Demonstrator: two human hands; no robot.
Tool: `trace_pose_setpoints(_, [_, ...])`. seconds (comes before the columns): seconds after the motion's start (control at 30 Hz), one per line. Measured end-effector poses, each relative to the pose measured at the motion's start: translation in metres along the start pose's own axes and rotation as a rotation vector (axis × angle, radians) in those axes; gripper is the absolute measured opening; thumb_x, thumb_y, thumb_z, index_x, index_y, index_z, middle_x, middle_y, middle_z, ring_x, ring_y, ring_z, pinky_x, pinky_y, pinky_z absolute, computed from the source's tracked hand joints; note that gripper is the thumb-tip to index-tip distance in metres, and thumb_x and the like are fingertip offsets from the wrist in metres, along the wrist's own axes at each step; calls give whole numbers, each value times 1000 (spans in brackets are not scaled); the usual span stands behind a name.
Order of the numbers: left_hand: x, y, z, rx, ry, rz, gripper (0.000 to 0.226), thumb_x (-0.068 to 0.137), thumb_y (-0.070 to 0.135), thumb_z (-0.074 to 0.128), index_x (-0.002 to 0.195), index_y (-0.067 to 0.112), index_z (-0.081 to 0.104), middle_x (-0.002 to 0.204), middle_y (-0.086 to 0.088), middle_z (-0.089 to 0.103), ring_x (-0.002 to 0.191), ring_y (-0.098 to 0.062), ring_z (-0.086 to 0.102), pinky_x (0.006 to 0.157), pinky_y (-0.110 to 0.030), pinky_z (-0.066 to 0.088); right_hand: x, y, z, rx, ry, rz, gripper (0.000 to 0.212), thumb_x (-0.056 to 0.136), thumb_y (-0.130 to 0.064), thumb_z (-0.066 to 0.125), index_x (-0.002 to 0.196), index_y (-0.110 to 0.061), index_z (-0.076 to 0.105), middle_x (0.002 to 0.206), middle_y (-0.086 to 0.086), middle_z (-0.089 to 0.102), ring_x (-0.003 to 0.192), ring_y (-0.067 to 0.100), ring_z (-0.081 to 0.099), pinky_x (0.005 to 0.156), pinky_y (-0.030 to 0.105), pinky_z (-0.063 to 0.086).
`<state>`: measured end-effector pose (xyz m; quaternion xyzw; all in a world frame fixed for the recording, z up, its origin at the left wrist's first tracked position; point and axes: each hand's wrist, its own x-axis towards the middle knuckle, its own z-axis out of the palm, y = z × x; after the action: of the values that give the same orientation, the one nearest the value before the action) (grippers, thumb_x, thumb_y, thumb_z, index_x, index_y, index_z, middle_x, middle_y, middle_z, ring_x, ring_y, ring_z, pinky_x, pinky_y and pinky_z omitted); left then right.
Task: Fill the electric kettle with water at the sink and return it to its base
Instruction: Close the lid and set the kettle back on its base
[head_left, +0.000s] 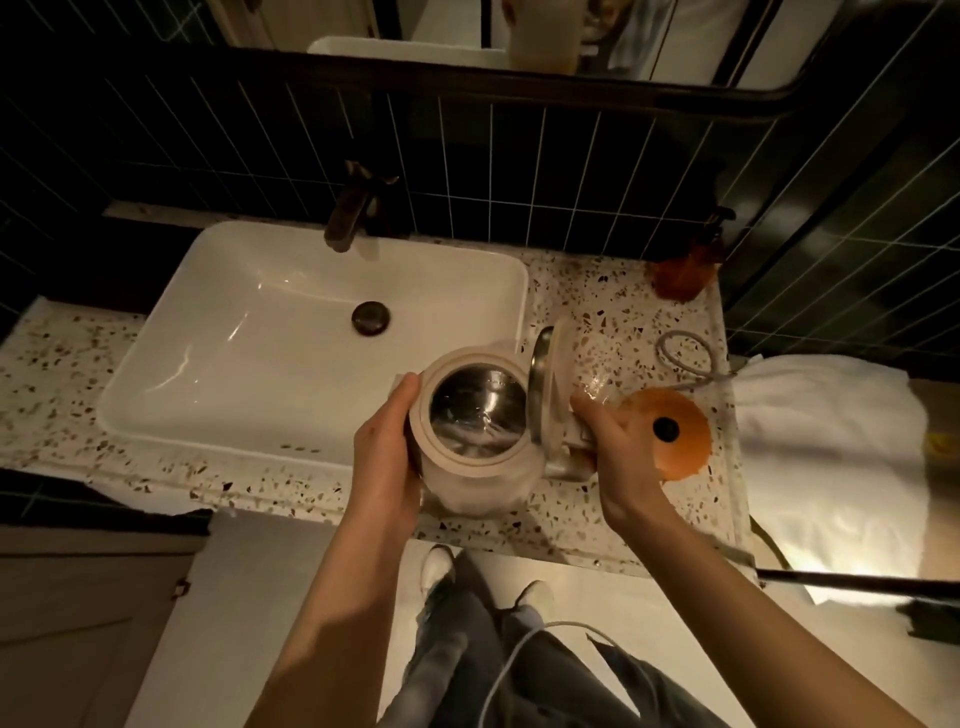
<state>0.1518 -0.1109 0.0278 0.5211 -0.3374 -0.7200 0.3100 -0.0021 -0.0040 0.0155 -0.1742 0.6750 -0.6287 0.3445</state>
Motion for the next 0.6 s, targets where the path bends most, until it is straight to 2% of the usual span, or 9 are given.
trace_pose_setpoints(0.07, [-3,-1,-1,4,2,7,47,90,44,61,115,5,72,120,-24,68,114,-34,65,102,-45,49,-1,4,-1,-2,-4,5,46,86,-27,59,51,2,52,45,6,40,45,19,34,52,28,33])
trace_pose_setpoints(0.17, [-3,-3,-6,20,-30,26,44,92,42,58,112,5,72,115,-24,69,110,-33,66,102,-47,46,-2,5,3,16,-42,26,61,81,-34,59,59,22,49,52,16,42,43,22,40,51,24,39])
trace_pose_setpoints(0.23, [-1,-3,-9,50,-68,48,36,95,40,56,105,10,73,104,-19,67,101,-29,65,102,-49,45,-2,5,5,31,-58,64,51,92,-17,53,66,26,54,51,16,48,37,11,50,43,16,44])
trace_pose_setpoints(0.3, [0,-1,-10,94,-86,56,31,95,39,55,97,16,75,95,-12,68,94,-24,64,97,-46,47,-2,4,5,17,-50,93,39,96,-3,45,68,22,58,43,6,55,35,2,54,38,11,44])
trace_pose_setpoints(0.4, [0,4,-13,197,-109,70,30,95,39,54,99,17,75,92,-5,72,95,-21,67,90,-39,49,-1,3,2,17,-54,99,37,95,1,43,62,6,57,34,-4,52,32,1,53,36,11,43])
trace_pose_setpoints(0.47, [1,8,-12,244,-96,56,32,95,37,57,110,14,73,102,-4,74,102,-19,68,90,-33,49,1,2,2,-4,-42,86,39,95,-5,46,59,8,55,37,5,52,35,9,55,39,17,45])
trace_pose_setpoints(0.53, [-1,14,-9,329,-37,89,35,94,29,59,126,18,65,121,3,67,111,-12,63,86,-20,46,-2,1,3,-10,-30,68,51,89,-21,52,58,19,48,51,36,49,45,26,52,44,29,49])
trace_pose_setpoints(0.57, [-2,19,-5,395,-3,143,39,94,24,60,133,20,60,129,6,61,115,-8,58,87,-16,43,-2,1,3,-21,-18,65,56,85,-26,53,59,22,46,54,41,44,48,29,50,46,34,49])
trace_pose_setpoints(0.6, [-2,24,-2,467,18,222,43,94,20,60,136,22,56,133,8,58,120,-7,54,90,-15,40,-2,1,3,-16,-7,75,55,86,-24,52,59,23,45,56,41,42,50,29,49,47,30,51])
